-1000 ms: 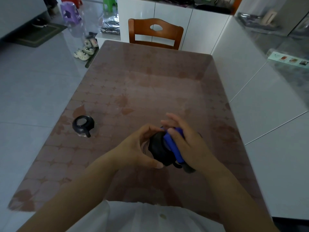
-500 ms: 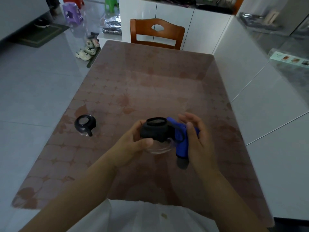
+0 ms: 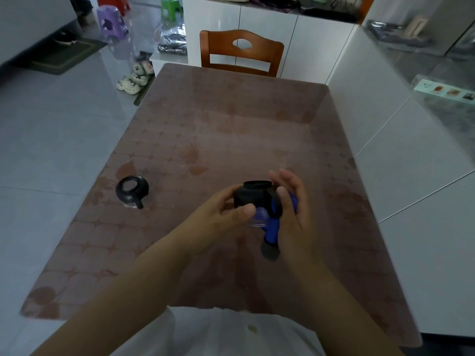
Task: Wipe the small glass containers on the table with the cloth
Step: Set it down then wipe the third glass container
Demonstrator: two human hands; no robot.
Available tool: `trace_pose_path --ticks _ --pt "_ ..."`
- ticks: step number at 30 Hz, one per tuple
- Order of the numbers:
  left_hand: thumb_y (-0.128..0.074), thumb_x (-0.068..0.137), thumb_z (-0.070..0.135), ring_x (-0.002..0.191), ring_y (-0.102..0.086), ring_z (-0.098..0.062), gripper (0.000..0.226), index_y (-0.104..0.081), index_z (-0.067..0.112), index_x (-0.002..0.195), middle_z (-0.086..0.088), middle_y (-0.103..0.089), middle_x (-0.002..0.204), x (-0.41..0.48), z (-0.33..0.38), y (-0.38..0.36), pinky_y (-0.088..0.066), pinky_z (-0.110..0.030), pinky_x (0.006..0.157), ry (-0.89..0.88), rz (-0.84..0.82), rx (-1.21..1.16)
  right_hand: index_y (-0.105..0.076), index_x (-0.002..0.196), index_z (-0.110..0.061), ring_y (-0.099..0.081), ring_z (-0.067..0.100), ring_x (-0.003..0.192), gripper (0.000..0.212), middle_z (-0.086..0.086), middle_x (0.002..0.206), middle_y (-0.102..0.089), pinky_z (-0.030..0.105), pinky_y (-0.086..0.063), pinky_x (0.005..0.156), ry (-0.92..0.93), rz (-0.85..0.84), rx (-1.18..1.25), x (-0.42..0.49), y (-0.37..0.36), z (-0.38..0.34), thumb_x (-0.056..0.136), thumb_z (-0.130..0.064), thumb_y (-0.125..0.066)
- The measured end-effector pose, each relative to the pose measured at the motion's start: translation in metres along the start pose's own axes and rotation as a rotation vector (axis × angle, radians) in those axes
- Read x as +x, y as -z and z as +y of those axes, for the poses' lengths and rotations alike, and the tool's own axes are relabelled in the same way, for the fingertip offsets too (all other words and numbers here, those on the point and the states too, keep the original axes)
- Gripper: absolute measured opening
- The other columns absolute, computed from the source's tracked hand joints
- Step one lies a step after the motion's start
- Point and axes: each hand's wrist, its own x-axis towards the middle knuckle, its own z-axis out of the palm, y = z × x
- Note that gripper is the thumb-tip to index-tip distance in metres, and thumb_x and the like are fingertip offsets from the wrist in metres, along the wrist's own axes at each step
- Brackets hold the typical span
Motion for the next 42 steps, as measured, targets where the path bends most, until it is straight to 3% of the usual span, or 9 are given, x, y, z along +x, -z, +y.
trace_pose_path --ticks 2,5,8,17,21,27,34,38,42 --pt "-0.075 0.046 0.072 0.099 -0.063 0.006 0.073 -0.052 0.043 0.109 0.016 -0.062 0.114 0.001 0.006 -0.003 -0.053 -0.015 0.077 0.02 0.022 0.014 -0.044 0.122 -0.035 -0.053 0.006 0.119 0.027 -0.013 0.127 -0.054 0.02 -0.046 0.097 0.091 -0.018 -0.157 -0.004 -0.004 0.0 0.095 -0.037 -0.041" --pt "-0.078 0.068 0.039 0.086 -0.067 0.006 0.045 -0.053 0.034 0.106 0.014 -0.062 0.105 0.002 0.005 -0.012 -0.054 -0.013 0.068 0.009 0.077 -0.089 -0.044 0.124 -0.035 -0.053 0.006 0.117 0.034 -0.013 0.124 -0.054 0.024 -0.048 0.094 0.176 -0.032 -0.322 -0.01 -0.011 0.001 0.093 -0.043 -0.034" --pt "-0.08 0.063 0.039 0.1 -0.064 -0.003 0.07 -0.046 0.03 0.123 0.013 -0.056 0.119 0.001 -0.003 -0.011 -0.057 -0.019 0.076 0.012 0.143 -0.078 -0.047 0.116 -0.031 -0.055 -0.002 0.11 0.023 -0.019 0.115 -0.056 0.013 -0.045 0.09 0.21 0.062 -0.288 -0.007 -0.011 -0.001 0.096 -0.03 -0.036" --pt "-0.066 0.042 0.034 0.066 -0.068 -0.006 0.063 -0.053 0.018 0.102 -0.002 -0.062 0.092 0.006 -0.014 0.003 -0.055 -0.022 0.058 -0.023 0.135 -0.328 -0.05 0.118 -0.019 -0.06 0.005 0.107 0.023 -0.011 0.112 -0.063 0.024 -0.052 0.089 -0.016 0.112 -0.243 0.016 0.013 -0.006 0.099 -0.022 -0.038" --pt "-0.068 0.046 0.032 0.078 -0.068 -0.009 0.065 -0.052 0.017 0.107 -0.002 -0.063 0.101 0.003 -0.019 0.002 -0.055 -0.023 0.068 -0.018 0.054 -0.3 -0.049 0.121 -0.022 -0.056 -0.011 0.103 0.03 -0.013 0.12 -0.057 0.01 -0.048 0.083 0.045 -0.116 -0.253 0.01 0.003 -0.021 0.094 -0.033 -0.04" --pt "-0.088 0.046 0.05 0.103 -0.065 -0.019 0.093 -0.048 0.011 0.119 -0.004 -0.063 0.114 -0.003 -0.023 0.012 -0.054 -0.028 0.085 -0.042 -0.095 -0.242 -0.051 0.112 -0.026 -0.061 0.004 0.106 0.022 -0.008 0.121 -0.06 0.021 -0.053 0.088 -0.09 -0.309 -0.086 0.009 0.001 -0.015 0.096 -0.024 -0.037" --pt "-0.084 0.053 0.055 0.112 -0.062 -0.018 0.091 -0.046 0.011 0.124 -0.001 -0.06 0.12 -0.01 -0.029 0.018 -0.051 -0.025 0.089 0.005 -0.115 -0.106 -0.051 0.119 -0.019 -0.055 -0.016 0.097 0.026 -0.016 0.116 -0.054 0.018 -0.05 0.089 -0.234 -0.293 -0.276 0.011 0.012 0.015 0.1 -0.024 -0.034" --pt "-0.084 0.062 0.036 0.111 -0.059 -0.007 0.068 -0.046 0.027 0.118 0.008 -0.057 0.121 -0.005 -0.036 0.027 -0.05 -0.027 0.097 0.046 -0.003 0.069 -0.05 0.111 -0.03 -0.053 0.014 0.117 0.021 -0.014 0.114 -0.058 0.036 -0.044 0.1 -0.451 -0.186 -0.377 0.0 0.033 0.048 0.099 -0.034 -0.033" --pt "-0.078 0.075 0.014 0.123 -0.047 -0.019 0.068 -0.038 0.024 0.129 0.002 -0.048 0.131 0.015 -0.059 0.038 -0.041 -0.034 0.104 0.142 0.265 0.256 -0.053 0.108 -0.031 -0.057 0.015 0.113 0.025 -0.012 0.11 -0.065 0.04 -0.043 0.102 -0.55 -0.072 -0.295 -0.019 0.05 0.061 0.097 -0.041 -0.034"
